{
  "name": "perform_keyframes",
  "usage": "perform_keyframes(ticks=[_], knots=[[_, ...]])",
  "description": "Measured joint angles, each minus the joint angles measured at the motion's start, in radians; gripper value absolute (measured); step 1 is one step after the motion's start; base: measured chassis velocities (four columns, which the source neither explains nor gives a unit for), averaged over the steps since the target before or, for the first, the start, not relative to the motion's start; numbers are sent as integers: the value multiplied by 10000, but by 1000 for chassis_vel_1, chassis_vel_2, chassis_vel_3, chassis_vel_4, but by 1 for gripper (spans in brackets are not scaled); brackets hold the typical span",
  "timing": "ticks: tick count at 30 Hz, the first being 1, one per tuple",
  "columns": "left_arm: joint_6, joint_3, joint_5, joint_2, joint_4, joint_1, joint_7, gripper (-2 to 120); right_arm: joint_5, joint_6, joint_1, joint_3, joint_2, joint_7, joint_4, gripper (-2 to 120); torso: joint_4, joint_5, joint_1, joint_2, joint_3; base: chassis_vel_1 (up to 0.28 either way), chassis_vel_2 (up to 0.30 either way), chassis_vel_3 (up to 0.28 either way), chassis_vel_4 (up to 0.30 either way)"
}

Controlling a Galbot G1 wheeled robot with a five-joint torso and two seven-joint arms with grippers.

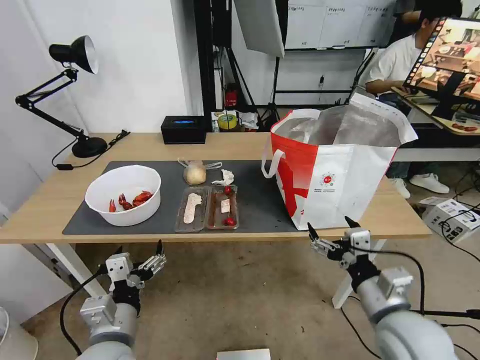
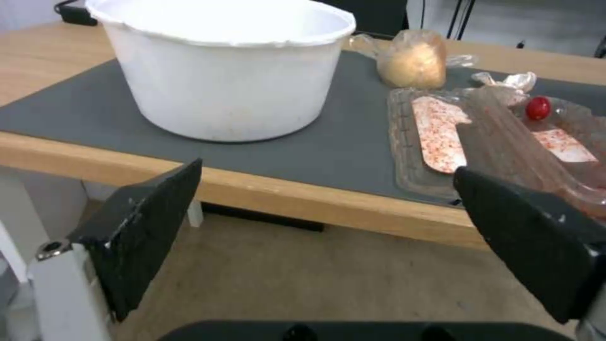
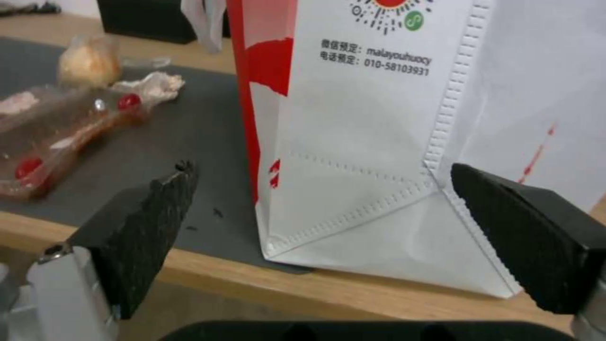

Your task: Pick up the trash from the table and place it into the takeout bag.

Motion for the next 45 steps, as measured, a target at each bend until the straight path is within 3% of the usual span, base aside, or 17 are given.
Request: perform_keyframes(ticks=[4, 20, 32, 37, 40, 41, 44, 45], knots=[[-20, 3, 37, -17, 0, 6, 12, 100, 443, -289, 266, -242, -321, 36, -4, 100, 1, 2, 1, 0, 0, 0, 0, 0, 0], [-92, 19, 33, -73, -104, 44, 54, 100, 401, -284, 188, -374, -195, 33, -71, 100, 0, -2, 0, 0, -2, 0, 0, 0, 0], [-116, -57, -720, 100, -331, 126, 53, 100, 264, -255, 149, -539, 1, 32, -190, 100, 0, -2, 0, 0, -2, 0, 0, 0, 0], [-350, 127, -2226, 232, -419, -52, -206, 100, 216, -248, 124, -563, 25, 32, -199, 100, 0, -2, 0, 0, -2, 0, 0, 0, 0], [-473, 488, -4411, 364, -641, -331, -726, 100, 209, -238, 58, -564, 35, 39, -200, 100, 0, -1, 0, 0, -2, 0, 0, 0, 0], [-473, 488, -4411, 364, -641, -331, -726, 100, 209, -238, 58, -564, 35, 39, -200, 100, 0, -1, 0, 0, -2, 0, 0, 0, 0], [-580, 785, -6440, 436, -747, -747, -1373, 100, 200, -224, -28, -562, 73, 53, -200, 100, 0, -1, -1, 0, -2, 0, 0, 0, 0], [-580, 785, -6440, 436, -747, -747, -1373, 100, 200, -224, -28, -562, 73, 53, -200, 100, 0, -1, -1, 0, -2, 0, 0, 0, 0]])
